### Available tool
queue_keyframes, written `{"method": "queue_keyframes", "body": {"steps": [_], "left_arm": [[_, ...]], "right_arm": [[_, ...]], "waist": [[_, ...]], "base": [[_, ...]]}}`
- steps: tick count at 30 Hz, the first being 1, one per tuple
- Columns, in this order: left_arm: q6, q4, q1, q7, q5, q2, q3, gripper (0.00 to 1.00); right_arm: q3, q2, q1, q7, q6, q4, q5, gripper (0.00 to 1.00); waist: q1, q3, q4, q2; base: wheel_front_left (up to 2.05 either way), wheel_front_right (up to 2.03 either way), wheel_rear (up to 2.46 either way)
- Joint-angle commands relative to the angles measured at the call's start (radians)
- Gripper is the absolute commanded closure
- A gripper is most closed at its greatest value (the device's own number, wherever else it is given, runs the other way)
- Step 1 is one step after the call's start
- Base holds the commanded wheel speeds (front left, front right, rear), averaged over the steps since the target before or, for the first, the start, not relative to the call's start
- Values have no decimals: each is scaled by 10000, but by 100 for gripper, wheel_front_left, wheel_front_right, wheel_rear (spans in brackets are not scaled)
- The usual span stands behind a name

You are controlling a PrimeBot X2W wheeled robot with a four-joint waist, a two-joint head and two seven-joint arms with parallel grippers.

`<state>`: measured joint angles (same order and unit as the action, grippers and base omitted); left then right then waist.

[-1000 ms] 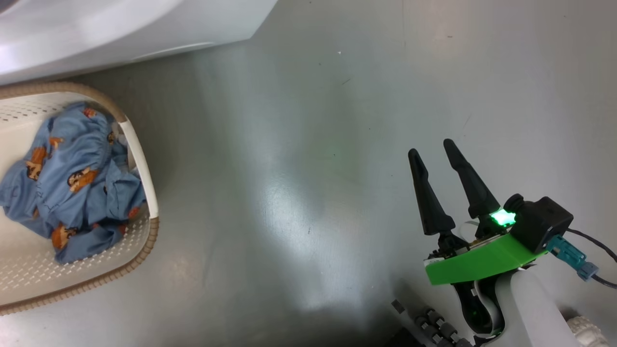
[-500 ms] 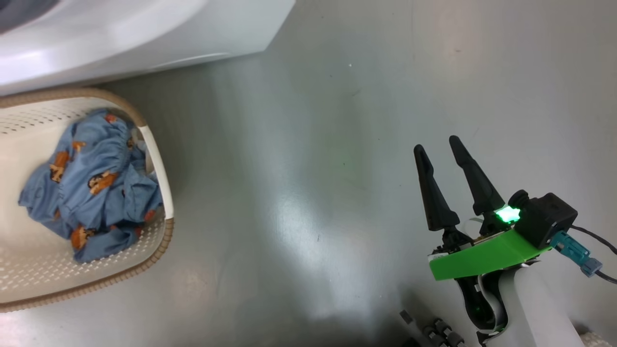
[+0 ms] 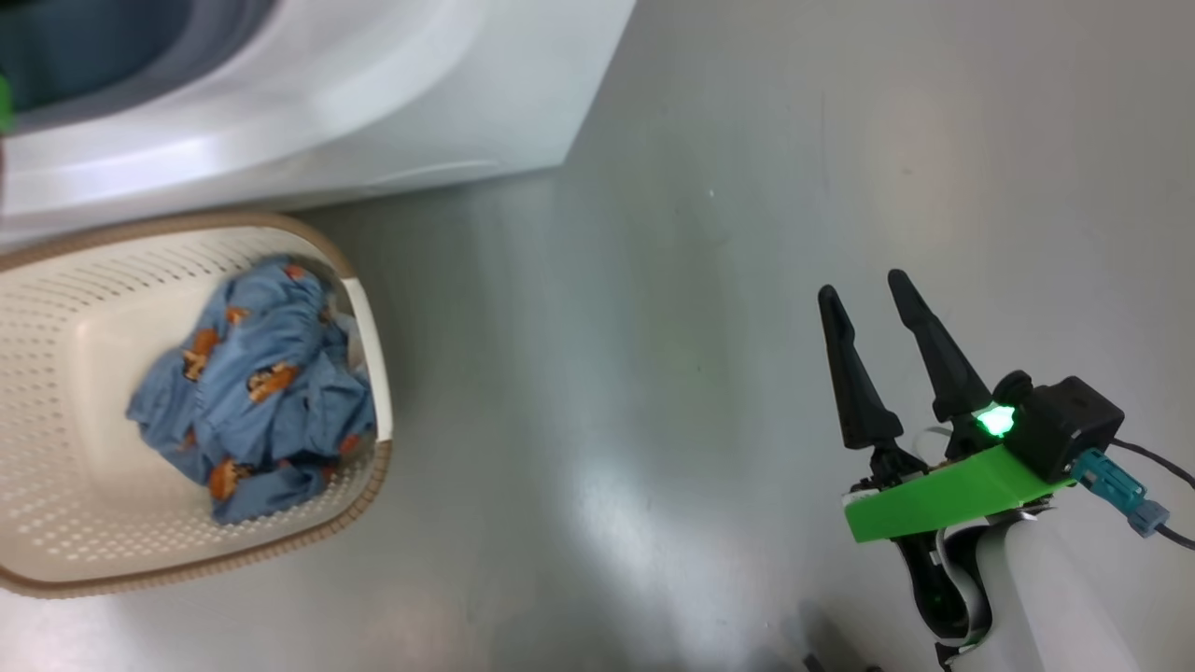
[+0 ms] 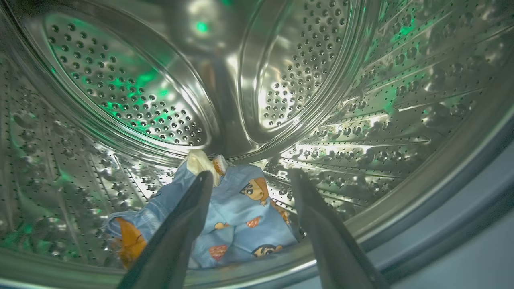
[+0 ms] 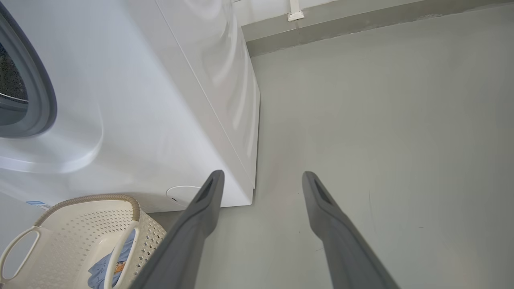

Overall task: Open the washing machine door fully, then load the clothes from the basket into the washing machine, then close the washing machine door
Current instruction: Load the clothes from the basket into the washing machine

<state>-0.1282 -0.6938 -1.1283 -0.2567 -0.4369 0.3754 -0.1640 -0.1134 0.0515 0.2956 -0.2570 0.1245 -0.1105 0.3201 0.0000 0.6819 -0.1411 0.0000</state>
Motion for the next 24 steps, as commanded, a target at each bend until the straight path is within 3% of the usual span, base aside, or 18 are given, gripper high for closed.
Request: {"method": "queue_keyframes", "body": {"steps": [1,7,24], "left_arm": [[40,559,633,-51,393,432,214,0],[218,1416,2175,-51,676,-198,689,0],[367,3114,5375,-51,1095,-1105,1685,0]], "right_arm": [[-97,-13,-405,-48,62,132,-41,0],[280,-13,-906,-48,62,37,-230,0],[413,-13,-1862,-48,62,-314,-372,0]], "waist": [[0,-581,279,0],[0,-1540,582,0],[0,-3828,835,0]], "base": [[0,0,0],[0,0,0],[0,0,0]]}}
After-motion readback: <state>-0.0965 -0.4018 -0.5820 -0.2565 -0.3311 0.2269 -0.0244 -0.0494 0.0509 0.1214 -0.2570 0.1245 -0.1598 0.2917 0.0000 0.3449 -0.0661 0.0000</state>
